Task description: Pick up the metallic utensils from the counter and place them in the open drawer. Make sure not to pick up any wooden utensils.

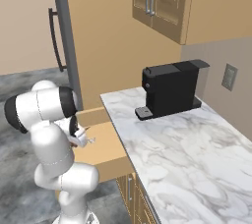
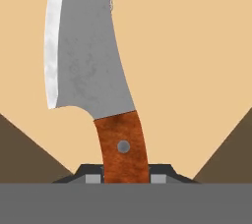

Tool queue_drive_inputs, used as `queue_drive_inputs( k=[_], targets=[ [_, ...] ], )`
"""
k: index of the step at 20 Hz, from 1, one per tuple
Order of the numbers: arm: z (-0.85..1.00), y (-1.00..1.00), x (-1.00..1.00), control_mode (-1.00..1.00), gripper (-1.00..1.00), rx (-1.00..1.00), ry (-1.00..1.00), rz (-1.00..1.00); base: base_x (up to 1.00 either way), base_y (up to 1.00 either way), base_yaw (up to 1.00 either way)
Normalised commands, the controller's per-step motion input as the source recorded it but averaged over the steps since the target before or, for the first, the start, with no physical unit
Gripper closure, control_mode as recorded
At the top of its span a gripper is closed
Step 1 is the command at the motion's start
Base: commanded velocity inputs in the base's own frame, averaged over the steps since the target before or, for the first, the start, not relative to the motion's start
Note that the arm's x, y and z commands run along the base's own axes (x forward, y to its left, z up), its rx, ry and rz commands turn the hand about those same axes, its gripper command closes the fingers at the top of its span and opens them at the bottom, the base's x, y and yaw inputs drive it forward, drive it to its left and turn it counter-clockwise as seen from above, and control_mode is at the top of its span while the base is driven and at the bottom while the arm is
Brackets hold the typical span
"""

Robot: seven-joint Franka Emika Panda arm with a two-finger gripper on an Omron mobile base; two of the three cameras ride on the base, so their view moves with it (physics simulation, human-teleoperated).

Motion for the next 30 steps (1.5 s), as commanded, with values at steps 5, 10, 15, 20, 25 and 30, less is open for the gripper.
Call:
queue_drive_inputs(
  k=[5,10,15,20,25,30],
  targets=[
    [-0.07,-0.14,0.01,-1.0,1.0,0.2,-0.01,-0.43,0.0,0.0,0.0],
    [-0.05,-0.01,0.13,-1.0,1.0,0.02,0.03,-0.46,0.0,0.0,0.0],
    [-0.19,0.0,0.2,-1.0,1.0,-0.11,0.08,-0.38,0.0,0.0,0.0],
    [-0.04,0.0,0.42,-1.0,1.0,-0.07,0.05,-0.24,0.0,0.0,0.0],
    [0.03,0.0,0.47,-1.0,1.0,0.0,0.11,-0.04,0.0,0.0,0.0],
    [0.0,0.15,0.07,-1.0,1.0,0.0,0.24,0.0,0.0,0.0,0.0]
  ],
)
